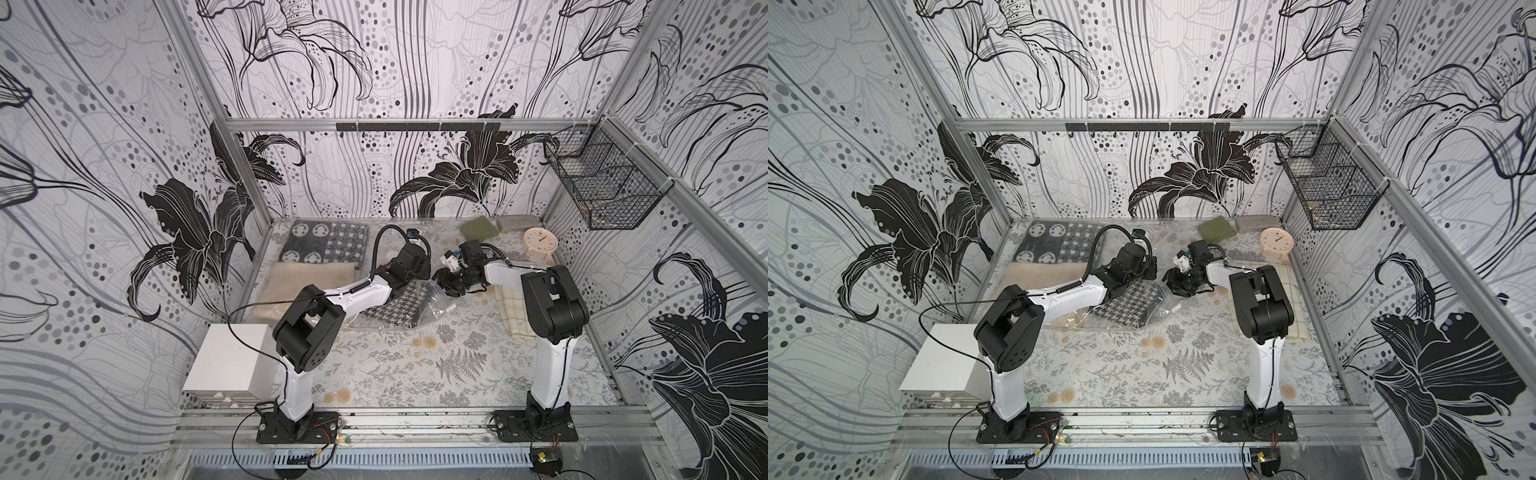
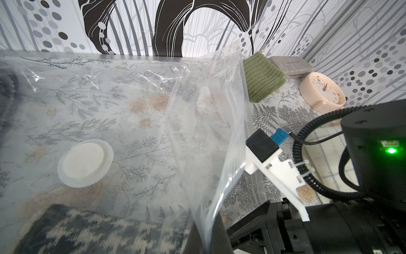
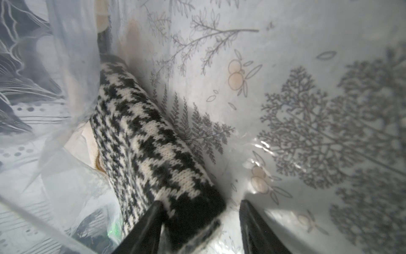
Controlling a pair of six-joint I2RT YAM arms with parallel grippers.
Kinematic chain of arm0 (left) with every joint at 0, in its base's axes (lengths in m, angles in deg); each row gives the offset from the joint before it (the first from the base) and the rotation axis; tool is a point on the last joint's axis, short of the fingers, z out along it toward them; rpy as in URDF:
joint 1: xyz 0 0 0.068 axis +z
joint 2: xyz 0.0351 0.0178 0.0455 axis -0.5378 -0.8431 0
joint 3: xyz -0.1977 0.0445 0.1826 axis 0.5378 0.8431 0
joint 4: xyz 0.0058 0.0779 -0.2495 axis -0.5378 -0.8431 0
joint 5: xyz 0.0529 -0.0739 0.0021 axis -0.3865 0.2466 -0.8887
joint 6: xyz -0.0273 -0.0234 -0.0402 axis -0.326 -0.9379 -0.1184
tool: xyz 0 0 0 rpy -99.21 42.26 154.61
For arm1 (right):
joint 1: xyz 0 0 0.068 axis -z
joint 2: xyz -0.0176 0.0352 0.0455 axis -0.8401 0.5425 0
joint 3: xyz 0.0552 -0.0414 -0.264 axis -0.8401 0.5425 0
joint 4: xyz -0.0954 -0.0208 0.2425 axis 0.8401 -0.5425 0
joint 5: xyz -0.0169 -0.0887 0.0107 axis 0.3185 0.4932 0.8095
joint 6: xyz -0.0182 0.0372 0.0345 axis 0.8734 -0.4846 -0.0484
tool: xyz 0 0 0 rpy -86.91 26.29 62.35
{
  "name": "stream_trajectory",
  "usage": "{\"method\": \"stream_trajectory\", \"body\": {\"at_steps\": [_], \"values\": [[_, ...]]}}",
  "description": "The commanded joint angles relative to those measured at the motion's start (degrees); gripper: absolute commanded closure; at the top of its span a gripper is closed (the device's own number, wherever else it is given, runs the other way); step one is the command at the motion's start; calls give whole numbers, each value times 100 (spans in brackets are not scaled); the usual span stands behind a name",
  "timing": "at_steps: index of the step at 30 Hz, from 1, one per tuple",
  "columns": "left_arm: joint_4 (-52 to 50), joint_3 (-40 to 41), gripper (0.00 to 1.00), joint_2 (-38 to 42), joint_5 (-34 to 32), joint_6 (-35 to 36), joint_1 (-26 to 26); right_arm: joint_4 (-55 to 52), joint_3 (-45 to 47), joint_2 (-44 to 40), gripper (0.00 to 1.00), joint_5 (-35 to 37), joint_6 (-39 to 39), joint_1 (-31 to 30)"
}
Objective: Take the scarf out of the vacuum bag
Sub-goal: Take out the scarf from the vacuum bag.
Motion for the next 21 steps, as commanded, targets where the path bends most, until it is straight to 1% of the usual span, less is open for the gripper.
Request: {"method": "stream_trajectory", "body": {"at_steps": [1,7,13,16,21], "values": [[140,-205,100,32,36,47,-19,-193,5,-202,41,-36,189,-73],[125,-195,100,59,12,83,-16,-560,-77,-294,40,381,328,-75],[132,-195,100,59,1,84,-19,-653,-45,-351,39,469,428,-73],[124,-204,100,52,20,84,-17,-503,-28,-287,39,274,359,-71],[123,-211,100,67,1,97,-20,56,-26,-122,38,-206,31,-71]]}}
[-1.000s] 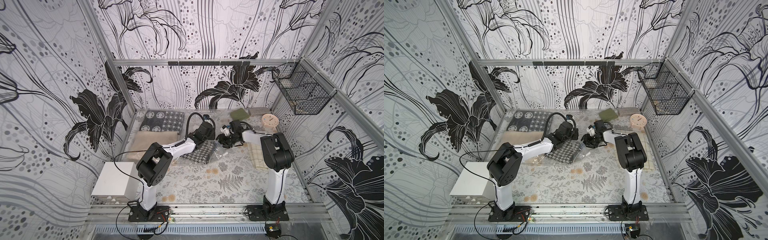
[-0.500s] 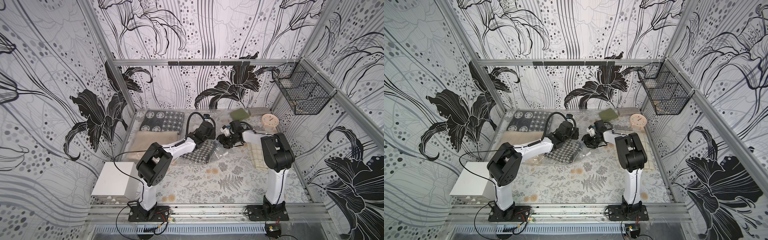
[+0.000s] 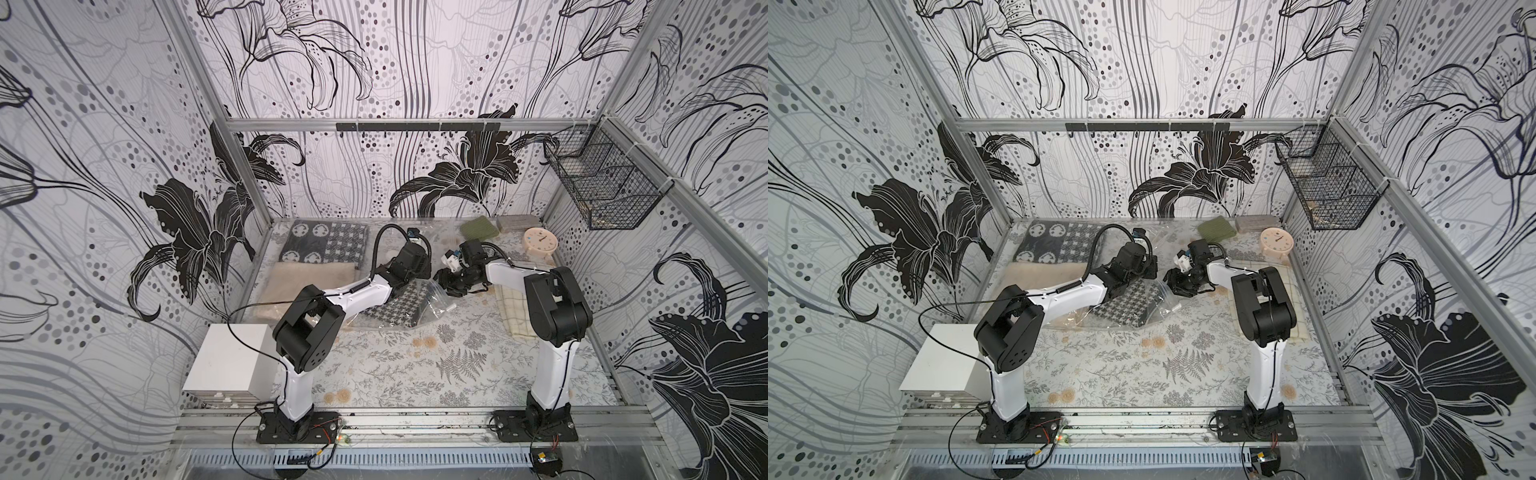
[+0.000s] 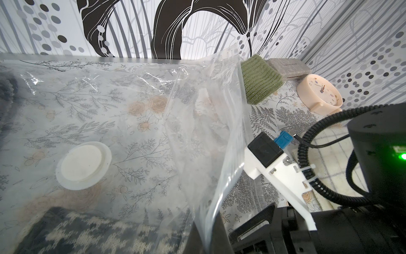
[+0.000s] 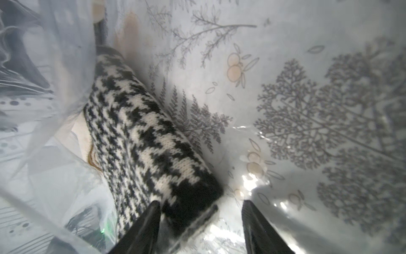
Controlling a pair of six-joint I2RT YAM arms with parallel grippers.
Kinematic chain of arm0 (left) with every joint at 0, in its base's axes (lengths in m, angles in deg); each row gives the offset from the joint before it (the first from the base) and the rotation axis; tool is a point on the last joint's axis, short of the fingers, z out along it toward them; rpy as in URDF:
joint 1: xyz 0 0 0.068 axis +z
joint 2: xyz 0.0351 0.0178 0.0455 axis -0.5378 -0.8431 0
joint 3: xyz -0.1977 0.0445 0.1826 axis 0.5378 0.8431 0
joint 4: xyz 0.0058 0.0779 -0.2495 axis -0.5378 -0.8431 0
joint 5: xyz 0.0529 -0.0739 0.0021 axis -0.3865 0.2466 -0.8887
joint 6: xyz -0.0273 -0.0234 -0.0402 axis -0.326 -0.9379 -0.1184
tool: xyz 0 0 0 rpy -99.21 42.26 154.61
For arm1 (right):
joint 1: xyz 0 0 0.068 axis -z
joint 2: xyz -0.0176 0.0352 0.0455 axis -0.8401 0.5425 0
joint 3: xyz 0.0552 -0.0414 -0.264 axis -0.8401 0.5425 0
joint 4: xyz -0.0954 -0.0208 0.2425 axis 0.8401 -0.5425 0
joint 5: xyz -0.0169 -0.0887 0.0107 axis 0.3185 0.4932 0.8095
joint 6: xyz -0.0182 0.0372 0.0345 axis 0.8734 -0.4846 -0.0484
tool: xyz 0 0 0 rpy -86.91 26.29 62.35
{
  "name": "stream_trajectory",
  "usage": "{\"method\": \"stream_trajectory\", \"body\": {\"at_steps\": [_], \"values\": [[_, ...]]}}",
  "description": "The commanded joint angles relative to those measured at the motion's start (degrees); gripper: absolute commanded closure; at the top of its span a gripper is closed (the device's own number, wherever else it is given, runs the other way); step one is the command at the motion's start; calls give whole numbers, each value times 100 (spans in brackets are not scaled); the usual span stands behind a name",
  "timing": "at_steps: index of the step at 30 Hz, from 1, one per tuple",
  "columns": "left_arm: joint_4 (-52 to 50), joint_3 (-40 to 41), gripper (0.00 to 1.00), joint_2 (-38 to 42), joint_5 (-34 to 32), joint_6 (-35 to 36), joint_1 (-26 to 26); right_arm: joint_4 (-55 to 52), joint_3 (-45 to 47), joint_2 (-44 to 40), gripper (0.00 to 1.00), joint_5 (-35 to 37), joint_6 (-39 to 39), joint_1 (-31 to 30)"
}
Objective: Take the scarf out of the vacuum bag
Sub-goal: Take out the scarf from the vacuum bag.
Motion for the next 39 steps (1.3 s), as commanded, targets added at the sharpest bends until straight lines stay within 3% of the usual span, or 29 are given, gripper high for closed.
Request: {"method": "stream_trajectory", "body": {"at_steps": [1,6,9,19,23,28,34,39], "values": [[134,-184,100,54,-3,95,-12,320,-60,102,38,-434,-237,-52],[133,-211,100,50,-7,103,-17,191,-248,244,37,-433,-187,-89],[150,-195,100,47,-7,95,-16,-687,-677,519,37,38,245,-206],[151,-230,100,20,-4,113,-18,-326,-524,739,37,-119,-2,-336],[151,-219,100,-1,1,95,-13,-69,-412,769,42,-254,-192,-339],[154,-213,100,-25,6,71,-15,70,-408,816,59,-375,-367,-333],[167,-187,100,-19,-11,59,-18,10,-475,929,97,-272,-444,-333],[168,-169,100,5,-29,64,-16,-3,-470,890,100,-80,-451,-309]]}}
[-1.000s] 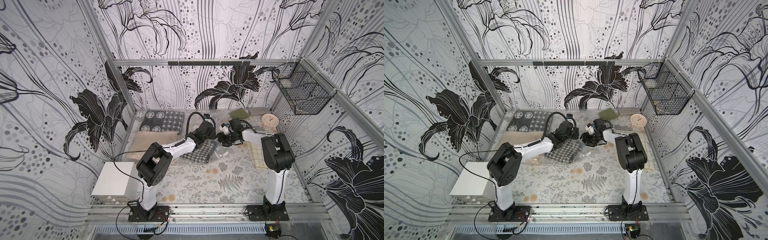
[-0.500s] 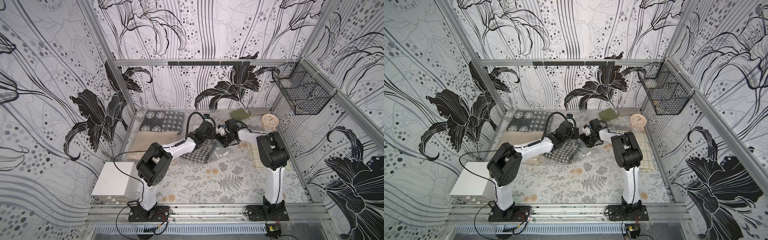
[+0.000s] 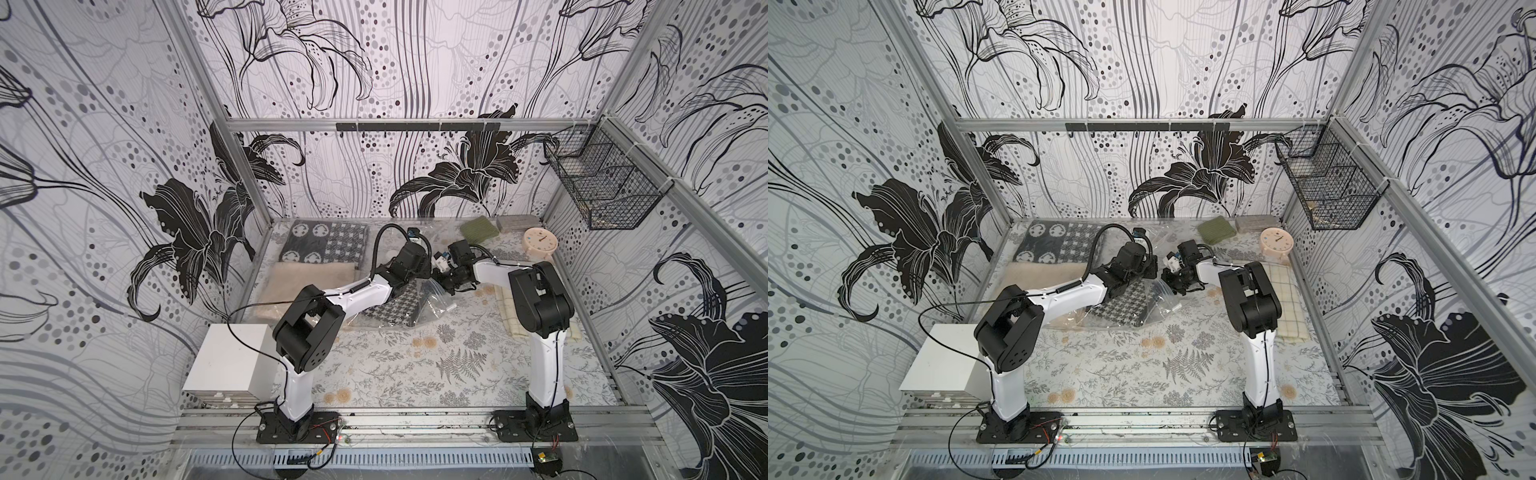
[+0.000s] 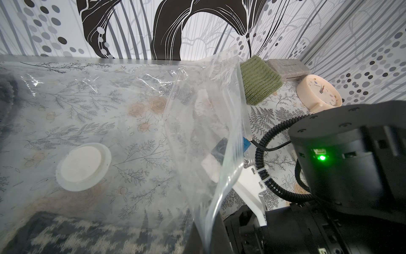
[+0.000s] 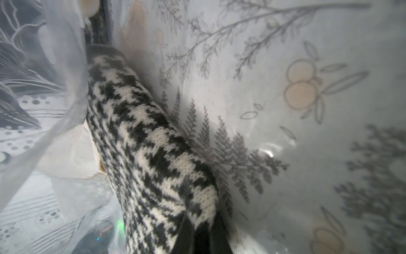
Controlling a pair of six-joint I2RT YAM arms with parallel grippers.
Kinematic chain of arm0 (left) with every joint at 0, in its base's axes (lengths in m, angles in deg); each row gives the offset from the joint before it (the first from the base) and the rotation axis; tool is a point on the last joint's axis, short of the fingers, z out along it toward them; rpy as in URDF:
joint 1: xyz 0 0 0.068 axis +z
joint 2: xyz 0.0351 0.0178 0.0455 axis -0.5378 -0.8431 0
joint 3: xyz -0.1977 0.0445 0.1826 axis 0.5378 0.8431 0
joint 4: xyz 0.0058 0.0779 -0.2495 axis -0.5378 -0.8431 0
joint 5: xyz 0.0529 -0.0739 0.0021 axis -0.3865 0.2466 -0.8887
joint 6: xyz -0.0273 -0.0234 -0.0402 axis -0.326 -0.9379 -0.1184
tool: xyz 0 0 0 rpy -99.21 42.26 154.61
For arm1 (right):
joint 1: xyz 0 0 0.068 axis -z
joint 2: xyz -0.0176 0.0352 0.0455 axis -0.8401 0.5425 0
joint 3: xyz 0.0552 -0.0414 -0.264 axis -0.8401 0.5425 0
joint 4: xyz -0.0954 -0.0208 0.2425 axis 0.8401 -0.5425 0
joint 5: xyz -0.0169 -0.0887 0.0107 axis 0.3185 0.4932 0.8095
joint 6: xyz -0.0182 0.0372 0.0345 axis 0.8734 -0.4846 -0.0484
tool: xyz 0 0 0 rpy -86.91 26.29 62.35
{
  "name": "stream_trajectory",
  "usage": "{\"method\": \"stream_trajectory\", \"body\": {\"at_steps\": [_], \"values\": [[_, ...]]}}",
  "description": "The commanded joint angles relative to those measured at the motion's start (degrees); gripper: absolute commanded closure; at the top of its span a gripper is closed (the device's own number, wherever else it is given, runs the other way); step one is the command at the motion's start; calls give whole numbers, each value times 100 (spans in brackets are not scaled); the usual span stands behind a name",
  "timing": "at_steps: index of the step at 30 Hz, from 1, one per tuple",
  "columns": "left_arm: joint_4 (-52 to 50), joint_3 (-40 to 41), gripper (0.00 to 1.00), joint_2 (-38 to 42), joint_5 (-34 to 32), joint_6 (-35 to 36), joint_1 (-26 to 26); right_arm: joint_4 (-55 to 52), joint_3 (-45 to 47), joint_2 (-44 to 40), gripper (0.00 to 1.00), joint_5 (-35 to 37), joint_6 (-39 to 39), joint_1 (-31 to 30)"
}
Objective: Take the scarf out of the vacuum bag
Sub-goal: Take out the scarf from the vacuum bag.
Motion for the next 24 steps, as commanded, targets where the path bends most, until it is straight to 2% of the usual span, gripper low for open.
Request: {"method": "stream_trajectory", "body": {"at_steps": [1,14,24], "values": [[169,-147,100,3,-28,51,-17,-183,68,84,100,368,-65,-16],[132,-119,100,-23,-42,4,-14,386,803,-725,100,1058,-297,474],[149,-96,100,-20,-91,33,-14,286,862,-891,100,1216,-167,601]]}}
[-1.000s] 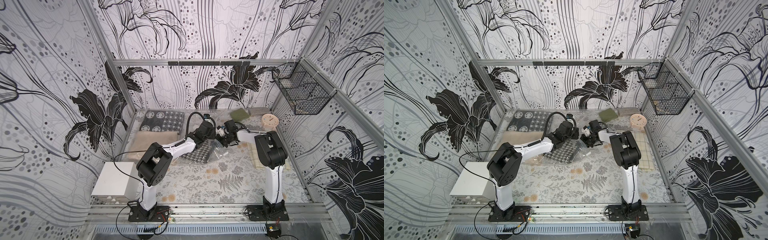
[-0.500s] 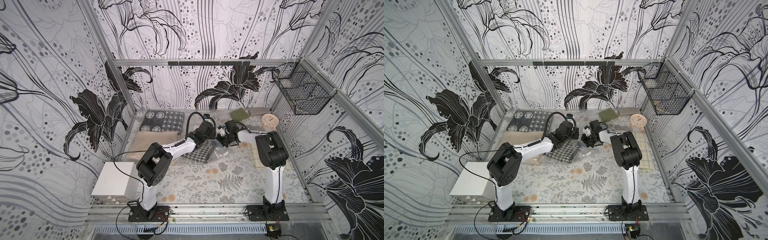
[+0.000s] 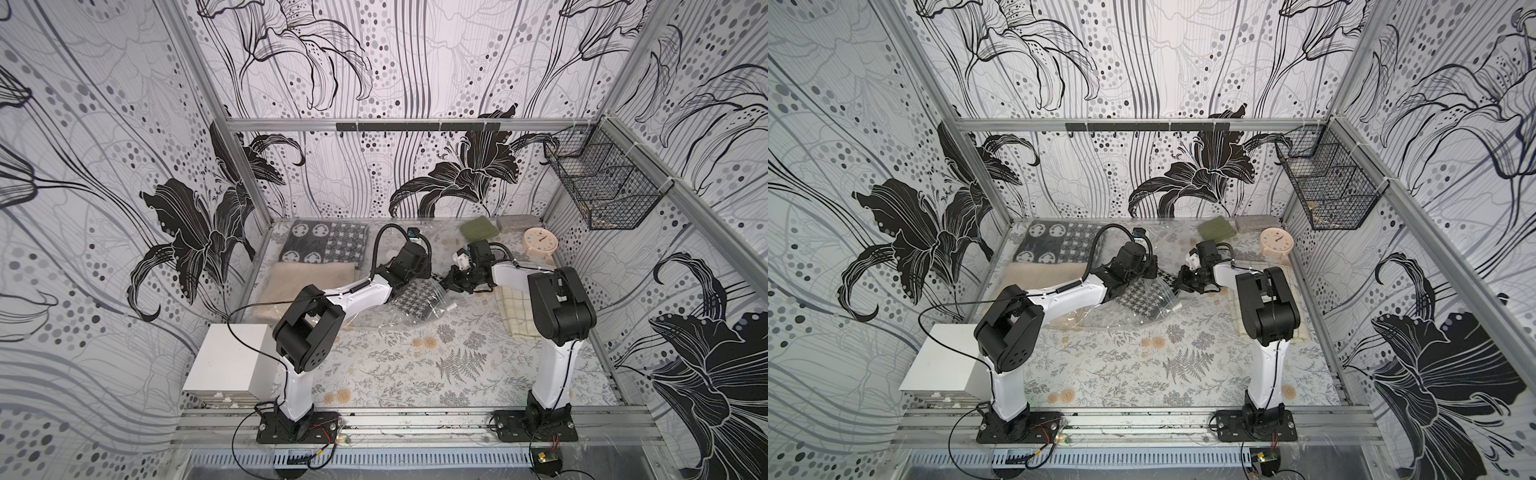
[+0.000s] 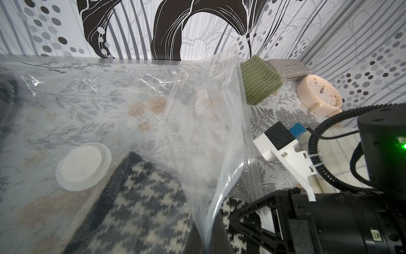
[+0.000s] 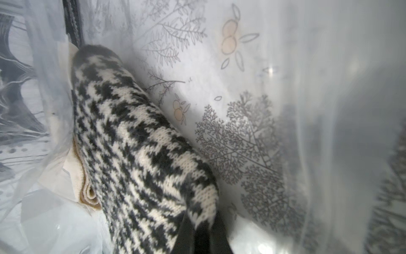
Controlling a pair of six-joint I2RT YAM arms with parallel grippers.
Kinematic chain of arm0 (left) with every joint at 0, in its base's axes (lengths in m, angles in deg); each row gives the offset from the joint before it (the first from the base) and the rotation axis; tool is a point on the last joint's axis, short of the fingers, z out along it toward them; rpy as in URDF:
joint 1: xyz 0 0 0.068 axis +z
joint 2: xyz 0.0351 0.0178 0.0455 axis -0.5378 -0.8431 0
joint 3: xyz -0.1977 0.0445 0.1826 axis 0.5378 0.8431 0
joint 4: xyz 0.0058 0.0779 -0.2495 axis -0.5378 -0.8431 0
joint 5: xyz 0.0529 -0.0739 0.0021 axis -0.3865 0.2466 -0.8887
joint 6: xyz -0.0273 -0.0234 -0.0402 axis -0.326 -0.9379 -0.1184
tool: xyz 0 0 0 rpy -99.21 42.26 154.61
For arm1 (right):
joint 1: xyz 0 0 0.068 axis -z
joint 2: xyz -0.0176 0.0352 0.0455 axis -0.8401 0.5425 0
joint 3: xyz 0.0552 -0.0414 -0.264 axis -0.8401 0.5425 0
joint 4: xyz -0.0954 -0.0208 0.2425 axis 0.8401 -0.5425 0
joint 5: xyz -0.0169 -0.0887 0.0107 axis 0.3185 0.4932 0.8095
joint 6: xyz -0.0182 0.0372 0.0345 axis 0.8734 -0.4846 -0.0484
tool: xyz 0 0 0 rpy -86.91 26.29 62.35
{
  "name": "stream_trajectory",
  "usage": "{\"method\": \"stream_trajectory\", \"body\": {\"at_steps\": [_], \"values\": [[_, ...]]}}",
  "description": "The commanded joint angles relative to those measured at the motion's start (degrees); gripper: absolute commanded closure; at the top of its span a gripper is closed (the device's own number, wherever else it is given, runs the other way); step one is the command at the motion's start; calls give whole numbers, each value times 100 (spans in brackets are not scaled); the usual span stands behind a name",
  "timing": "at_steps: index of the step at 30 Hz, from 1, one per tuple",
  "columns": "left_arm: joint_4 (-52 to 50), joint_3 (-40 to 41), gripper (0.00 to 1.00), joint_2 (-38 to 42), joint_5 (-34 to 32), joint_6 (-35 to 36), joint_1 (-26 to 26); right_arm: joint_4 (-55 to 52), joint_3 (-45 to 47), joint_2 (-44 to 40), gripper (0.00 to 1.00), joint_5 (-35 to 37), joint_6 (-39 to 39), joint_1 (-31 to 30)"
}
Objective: Take the scarf out of the vacuum bag
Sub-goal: Take out the scarf from the vacuum bag.
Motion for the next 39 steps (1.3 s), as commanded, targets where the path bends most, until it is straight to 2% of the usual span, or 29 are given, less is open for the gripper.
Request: {"method": "stream_trajectory", "body": {"at_steps": [1,30,34,39], "values": [[159,-95,100,-19,-78,38,-14,-82,41,-111,100,205,8,13],[108,-139,100,-32,-22,37,-13,-106,183,-189,100,274,-4,16],[80,-167,100,-38,-23,50,-16,-138,168,-243,100,461,-48,20],[81,-158,100,-35,-34,42,-18,-251,303,-662,100,1186,-135,13]]}}
